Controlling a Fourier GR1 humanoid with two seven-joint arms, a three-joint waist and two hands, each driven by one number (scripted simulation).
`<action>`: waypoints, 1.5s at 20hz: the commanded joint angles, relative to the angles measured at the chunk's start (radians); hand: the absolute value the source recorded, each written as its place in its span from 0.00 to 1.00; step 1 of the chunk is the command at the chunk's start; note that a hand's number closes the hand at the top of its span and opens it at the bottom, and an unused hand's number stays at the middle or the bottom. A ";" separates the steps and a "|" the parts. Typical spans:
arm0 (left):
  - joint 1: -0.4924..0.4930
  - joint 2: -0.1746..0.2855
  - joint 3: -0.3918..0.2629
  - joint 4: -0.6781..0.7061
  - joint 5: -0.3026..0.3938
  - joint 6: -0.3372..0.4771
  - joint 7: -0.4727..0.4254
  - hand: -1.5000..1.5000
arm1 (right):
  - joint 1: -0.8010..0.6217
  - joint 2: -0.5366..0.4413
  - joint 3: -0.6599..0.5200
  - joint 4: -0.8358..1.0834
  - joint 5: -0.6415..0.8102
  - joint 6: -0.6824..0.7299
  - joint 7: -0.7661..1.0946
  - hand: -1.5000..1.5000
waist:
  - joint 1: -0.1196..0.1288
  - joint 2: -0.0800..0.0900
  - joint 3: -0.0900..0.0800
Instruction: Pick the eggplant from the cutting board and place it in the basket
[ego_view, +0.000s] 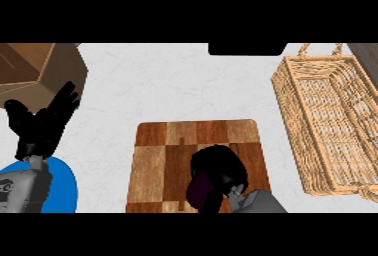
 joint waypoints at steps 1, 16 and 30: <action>-0.007 -0.012 -0.009 -0.004 -0.008 0.010 -0.006 0.50 | -0.089 0.015 -0.203 0.093 0.019 -0.165 0.210 1.00 | 0.008 0.020 0.001; -0.057 -0.017 -0.053 -0.014 -0.013 -0.029 -0.011 0.50 | -0.517 0.016 -0.550 0.291 0.302 -0.758 0.692 1.00 | 0.125 0.046 -0.001; -0.101 -0.035 -0.071 0.021 -0.027 -0.017 0.017 0.50 | -0.924 0.016 -0.730 0.565 0.797 -0.857 0.867 1.00 | 0.121 0.038 -0.006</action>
